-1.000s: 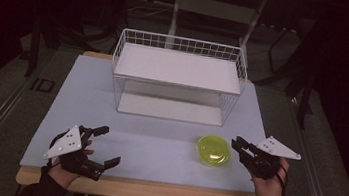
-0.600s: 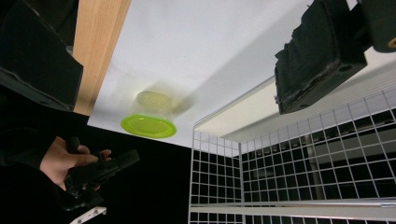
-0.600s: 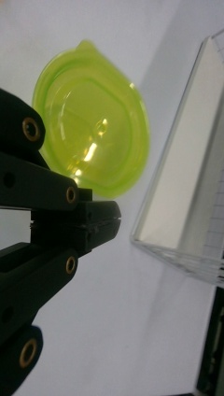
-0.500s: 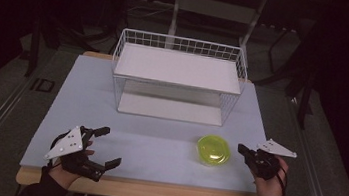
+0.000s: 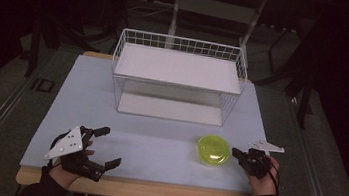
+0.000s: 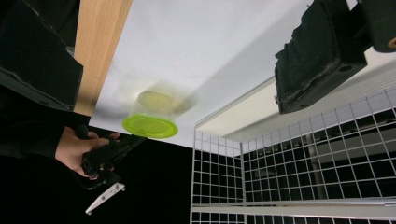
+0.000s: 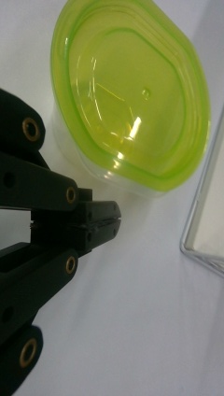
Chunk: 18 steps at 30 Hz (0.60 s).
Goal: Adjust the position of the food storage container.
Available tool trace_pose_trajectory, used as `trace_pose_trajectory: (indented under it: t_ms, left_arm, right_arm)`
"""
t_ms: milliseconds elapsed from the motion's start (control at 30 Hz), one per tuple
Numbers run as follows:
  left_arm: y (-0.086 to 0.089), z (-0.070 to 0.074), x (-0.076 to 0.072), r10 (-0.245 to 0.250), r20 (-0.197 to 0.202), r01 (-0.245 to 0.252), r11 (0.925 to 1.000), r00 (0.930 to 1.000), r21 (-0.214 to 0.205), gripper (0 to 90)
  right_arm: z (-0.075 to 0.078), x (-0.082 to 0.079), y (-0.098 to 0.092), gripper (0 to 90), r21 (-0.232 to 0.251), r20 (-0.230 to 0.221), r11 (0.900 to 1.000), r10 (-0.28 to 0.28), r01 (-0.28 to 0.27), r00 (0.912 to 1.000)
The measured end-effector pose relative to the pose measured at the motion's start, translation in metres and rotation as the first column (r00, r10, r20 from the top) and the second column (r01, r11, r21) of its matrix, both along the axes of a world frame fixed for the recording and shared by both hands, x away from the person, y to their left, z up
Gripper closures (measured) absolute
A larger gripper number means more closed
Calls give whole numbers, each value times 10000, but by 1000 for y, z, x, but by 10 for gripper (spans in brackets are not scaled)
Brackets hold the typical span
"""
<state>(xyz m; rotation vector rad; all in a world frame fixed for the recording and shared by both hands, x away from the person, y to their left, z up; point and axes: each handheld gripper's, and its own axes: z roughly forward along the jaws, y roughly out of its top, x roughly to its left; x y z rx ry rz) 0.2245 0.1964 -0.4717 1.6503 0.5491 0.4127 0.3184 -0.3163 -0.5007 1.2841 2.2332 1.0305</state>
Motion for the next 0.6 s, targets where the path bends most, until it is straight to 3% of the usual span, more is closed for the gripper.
trace_pose_trajectory:
  t_ms: [233,600]
  left_arm:
    - [0,0,0,-2,9,2,10000,10000,4,18]
    - [0,0,0,5,-11,-5,10000,10000,35,18]
  right_arm:
    - [-11,3,9,900,-30,-606,9994,334,-337,9976]
    - [-18,3,26,900,-88,-1003,9956,924,-937,9907]
